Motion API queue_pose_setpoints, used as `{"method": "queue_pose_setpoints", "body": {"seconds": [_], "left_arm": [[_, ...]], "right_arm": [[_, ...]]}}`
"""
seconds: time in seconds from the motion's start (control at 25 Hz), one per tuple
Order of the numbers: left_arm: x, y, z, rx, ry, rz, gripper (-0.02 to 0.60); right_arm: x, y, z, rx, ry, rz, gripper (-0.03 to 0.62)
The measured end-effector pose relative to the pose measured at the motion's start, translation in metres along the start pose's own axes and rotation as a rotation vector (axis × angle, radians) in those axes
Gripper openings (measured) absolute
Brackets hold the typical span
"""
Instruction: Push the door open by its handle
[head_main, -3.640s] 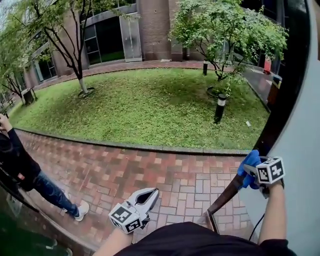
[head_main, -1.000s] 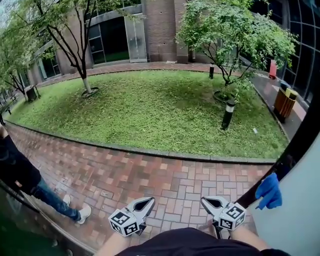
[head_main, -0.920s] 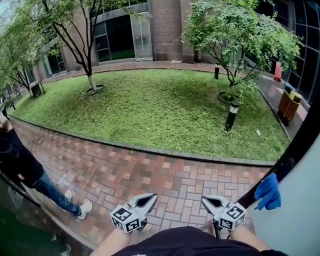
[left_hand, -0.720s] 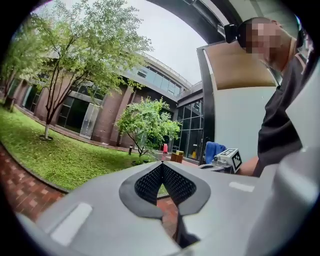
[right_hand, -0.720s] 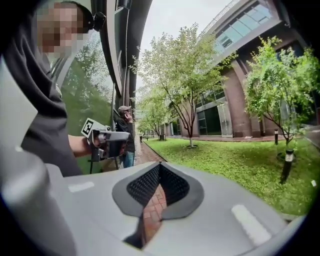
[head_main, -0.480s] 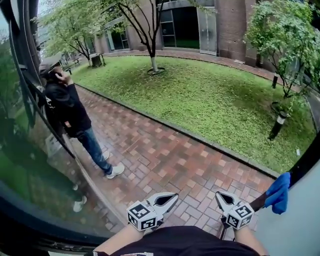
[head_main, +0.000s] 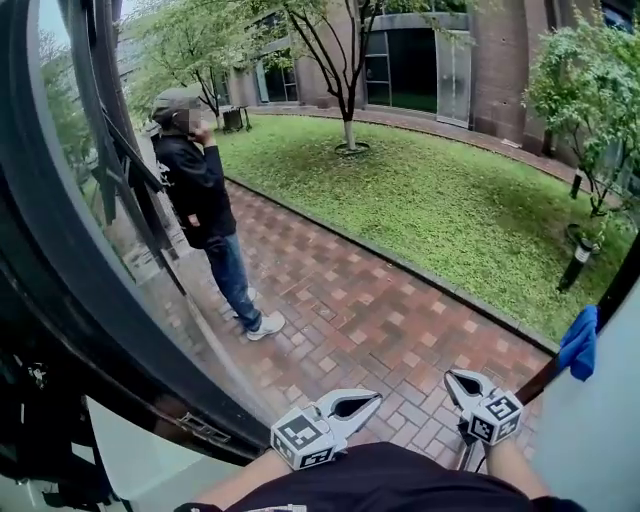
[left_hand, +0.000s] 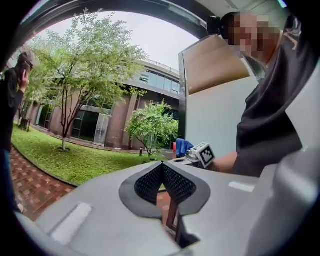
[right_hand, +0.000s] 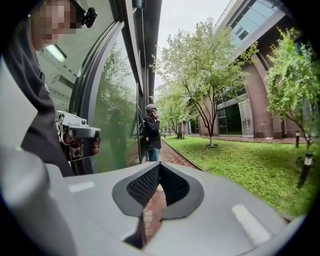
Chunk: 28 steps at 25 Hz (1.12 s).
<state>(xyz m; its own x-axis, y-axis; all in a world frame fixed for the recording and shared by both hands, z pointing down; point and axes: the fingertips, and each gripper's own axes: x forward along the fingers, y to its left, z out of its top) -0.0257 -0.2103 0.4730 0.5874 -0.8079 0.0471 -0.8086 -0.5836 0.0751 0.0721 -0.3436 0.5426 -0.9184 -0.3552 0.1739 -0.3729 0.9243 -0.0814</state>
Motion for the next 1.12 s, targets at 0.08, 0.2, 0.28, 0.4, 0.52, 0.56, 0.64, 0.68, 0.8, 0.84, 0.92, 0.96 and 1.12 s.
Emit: {"method": "queue_pose_setpoints", "body": {"seconds": [0.08, 0.2, 0.28, 0.4, 0.52, 0.56, 0.64, 0.68, 0.8, 0.84, 0.92, 0.96, 1.12], "left_arm": [[-0.041, -0.025, -0.012, 0.025, 0.011, -0.041, 0.0], [-0.116, -0.068, -0.02, 0.013, 0.004, -0.116, 0.0], [-0.165, -0.097, -0.019, -0.019, -0.006, -0.19, 0.0], [-0.212, -0.117, -0.002, -0.056, -0.02, -0.24, 0.0], [-0.238, -0.137, 0.005, -0.068, -0.036, -0.275, 0.0], [-0.246, -0.144, 0.006, -0.07, -0.039, -0.287, 0.0], [-0.258, -0.156, 0.007, -0.074, -0.045, -0.303, 0.0], [-0.263, -0.16, 0.006, -0.078, -0.046, -0.308, 0.0], [-0.276, -0.166, 0.002, -0.103, -0.035, -0.297, 0.0], [-0.279, -0.168, 0.0, -0.113, -0.028, -0.286, 0.0], [-0.286, -0.173, -0.006, -0.124, -0.014, -0.261, 0.0], [-0.288, -0.178, -0.01, -0.124, -0.007, -0.25, 0.0], [-0.298, -0.204, -0.024, -0.141, 0.025, -0.196, 0.0]], "right_arm": [[-0.008, 0.041, 0.002, -0.011, -0.018, -0.029, 0.0], [-0.03, 0.124, -0.007, 0.005, 0.004, -0.083, 0.0], [-0.055, 0.186, -0.012, 0.015, 0.038, -0.119, 0.0], [-0.079, 0.251, 0.006, 0.003, 0.046, -0.16, 0.0], [-0.108, 0.287, 0.018, -0.013, 0.035, -0.206, 0.0], [-0.121, 0.296, 0.018, -0.015, 0.034, -0.232, 0.0], [-0.144, 0.311, 0.017, -0.003, 0.021, -0.283, 0.0], [-0.155, 0.316, 0.016, 0.006, 0.012, -0.305, 0.0], [-0.183, 0.333, 0.015, 0.016, -0.011, -0.356, 0.0], [-0.193, 0.338, 0.016, 0.023, -0.026, -0.368, 0.0], [-0.211, 0.346, 0.014, 0.044, -0.06, -0.386, 0.0], [-0.221, 0.349, 0.01, 0.055, -0.071, -0.392, 0.0], [-0.261, 0.362, -0.014, 0.107, -0.078, -0.397, 0.0]]}}
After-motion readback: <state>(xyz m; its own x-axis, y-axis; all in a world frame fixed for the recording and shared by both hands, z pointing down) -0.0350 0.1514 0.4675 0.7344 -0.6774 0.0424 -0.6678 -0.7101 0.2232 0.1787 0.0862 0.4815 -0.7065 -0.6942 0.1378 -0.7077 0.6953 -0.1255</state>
